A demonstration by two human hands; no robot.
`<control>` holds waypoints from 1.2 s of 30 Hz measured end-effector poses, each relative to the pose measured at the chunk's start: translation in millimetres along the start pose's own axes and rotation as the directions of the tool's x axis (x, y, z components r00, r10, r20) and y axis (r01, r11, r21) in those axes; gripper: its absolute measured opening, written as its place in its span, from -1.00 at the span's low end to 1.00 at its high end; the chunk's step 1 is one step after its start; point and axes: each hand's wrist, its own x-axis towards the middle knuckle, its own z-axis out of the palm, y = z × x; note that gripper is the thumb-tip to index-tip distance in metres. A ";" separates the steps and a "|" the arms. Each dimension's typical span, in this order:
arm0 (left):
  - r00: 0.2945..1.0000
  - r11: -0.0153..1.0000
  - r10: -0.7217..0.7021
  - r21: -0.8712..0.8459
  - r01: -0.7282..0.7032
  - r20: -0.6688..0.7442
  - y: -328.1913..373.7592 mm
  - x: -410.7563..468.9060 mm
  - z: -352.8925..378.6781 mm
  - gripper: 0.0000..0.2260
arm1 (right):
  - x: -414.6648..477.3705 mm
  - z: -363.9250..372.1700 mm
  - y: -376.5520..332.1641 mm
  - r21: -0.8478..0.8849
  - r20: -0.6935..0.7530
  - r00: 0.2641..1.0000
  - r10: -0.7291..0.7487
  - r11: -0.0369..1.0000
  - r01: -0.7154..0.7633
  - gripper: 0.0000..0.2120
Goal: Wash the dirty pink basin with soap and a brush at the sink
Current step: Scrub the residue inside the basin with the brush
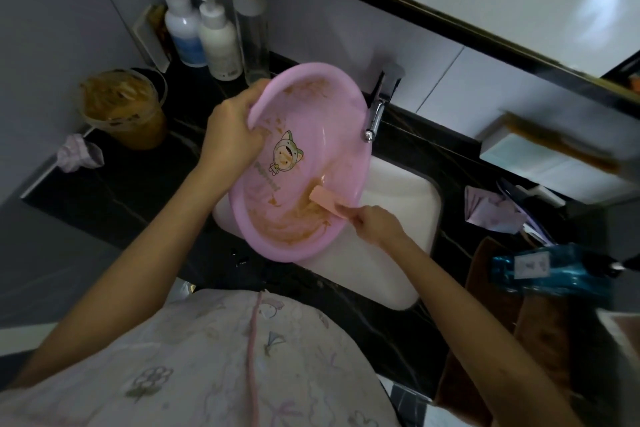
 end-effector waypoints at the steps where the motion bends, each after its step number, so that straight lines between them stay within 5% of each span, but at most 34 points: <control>1: 1.000 1.000 -0.002 0.003 0.002 -0.001 0.0 0.5 -0.5 -0.38 | -1.1 -3.4 1.9 -0.003 -0.009 1.000 0.021 1.000 -0.021 -0.58; 5: 1.000 1.000 0.005 0.001 -0.005 0.000 1.5 -0.4 -1.2 -0.38 | 1.7 -25.6 23.9 -0.010 -0.191 0.961 0.200 0.978 -0.206 -0.49; 9: 1.000 1.000 -0.009 -0.003 0.009 0.002 3.3 -2.4 -1.4 -0.37 | -2.4 -9.0 -1.7 0.097 0.086 0.989 0.122 0.987 -0.130 -0.64; 14: 1.000 1.000 -0.020 0.012 0.020 0.008 3.0 0.6 -2.8 -0.36 | 7.6 -30.7 13.8 0.035 -0.113 0.972 0.206 0.979 -0.203 -0.53; 18: 0.999 0.999 -0.033 0.014 0.033 -0.001 5.2 -0.8 -2.3 -0.35 | -4.1 -13.7 -7.5 0.187 0.122 0.985 0.120 0.972 -0.141 -0.61; 23: 1.000 1.000 -0.010 -0.001 0.010 0.008 4.2 0.4 -2.1 -0.36 | -4.2 -27.4 8.6 0.041 -0.085 0.977 0.194 0.981 -0.191 -0.50; 27: 1.000 1.000 0.009 0.011 -0.009 0.002 3.2 -2.8 -0.5 -0.39 | -21.0 -3.8 -20.1 0.251 0.124 0.982 0.145 0.953 -0.172 -0.61; 33: 1.000 1.000 0.017 0.000 -0.017 -0.018 3.4 -1.0 -0.9 -0.38 | -49.8 -3.5 -63.0 0.564 0.148 0.987 0.066 0.814 -0.139 -0.63; 36: 1.000 1.000 0.012 0.000 -0.012 -0.009 3.6 -1.4 0.1 -0.39 | -58.5 2.7 -81.6 0.735 0.149 0.988 0.030 0.665 -0.131 -0.63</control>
